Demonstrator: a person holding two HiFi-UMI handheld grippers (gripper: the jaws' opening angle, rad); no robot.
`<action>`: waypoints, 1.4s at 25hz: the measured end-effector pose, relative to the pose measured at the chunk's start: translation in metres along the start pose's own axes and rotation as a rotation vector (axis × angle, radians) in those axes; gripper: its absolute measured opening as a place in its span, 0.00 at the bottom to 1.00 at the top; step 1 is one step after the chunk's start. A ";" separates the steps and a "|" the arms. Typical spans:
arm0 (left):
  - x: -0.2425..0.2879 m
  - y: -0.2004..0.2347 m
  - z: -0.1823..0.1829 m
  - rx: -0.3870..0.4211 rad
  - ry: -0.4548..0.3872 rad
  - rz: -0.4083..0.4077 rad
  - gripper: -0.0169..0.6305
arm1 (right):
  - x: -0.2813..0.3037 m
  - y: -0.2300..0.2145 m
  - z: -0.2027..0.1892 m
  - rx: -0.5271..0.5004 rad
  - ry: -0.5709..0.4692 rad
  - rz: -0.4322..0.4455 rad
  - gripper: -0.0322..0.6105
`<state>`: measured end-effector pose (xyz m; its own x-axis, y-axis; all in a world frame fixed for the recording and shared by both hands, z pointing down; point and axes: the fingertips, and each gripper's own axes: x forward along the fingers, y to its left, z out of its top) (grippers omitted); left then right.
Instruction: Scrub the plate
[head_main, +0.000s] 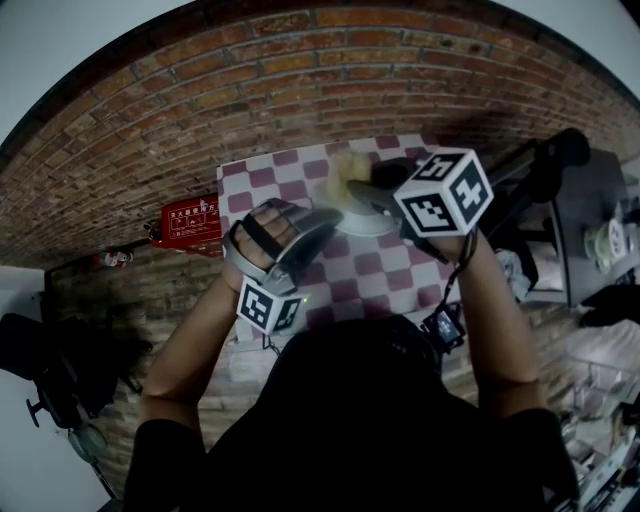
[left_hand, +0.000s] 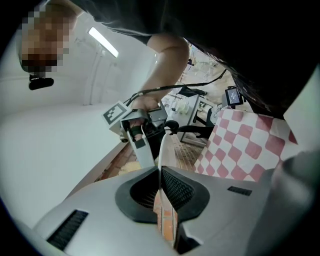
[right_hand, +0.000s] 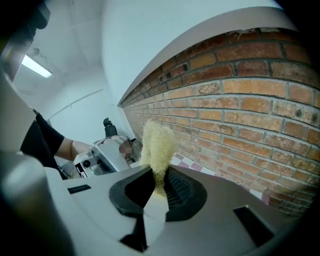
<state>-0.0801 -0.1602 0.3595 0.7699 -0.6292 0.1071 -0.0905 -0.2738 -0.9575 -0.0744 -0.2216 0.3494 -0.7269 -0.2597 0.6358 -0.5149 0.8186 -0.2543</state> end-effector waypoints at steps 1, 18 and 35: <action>0.000 0.000 -0.003 -0.002 0.007 -0.003 0.06 | -0.003 0.004 0.000 0.000 -0.008 0.008 0.12; -0.007 0.006 -0.004 0.001 0.006 0.010 0.06 | -0.025 -0.039 -0.029 0.051 0.021 -0.105 0.12; -0.006 0.019 -0.010 -0.017 0.025 0.026 0.06 | -0.022 0.027 0.014 -0.044 -0.038 0.026 0.12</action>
<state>-0.0924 -0.1693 0.3434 0.7512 -0.6540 0.0893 -0.1213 -0.2696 -0.9553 -0.0787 -0.2013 0.3184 -0.7570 -0.2569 0.6007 -0.4759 0.8468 -0.2375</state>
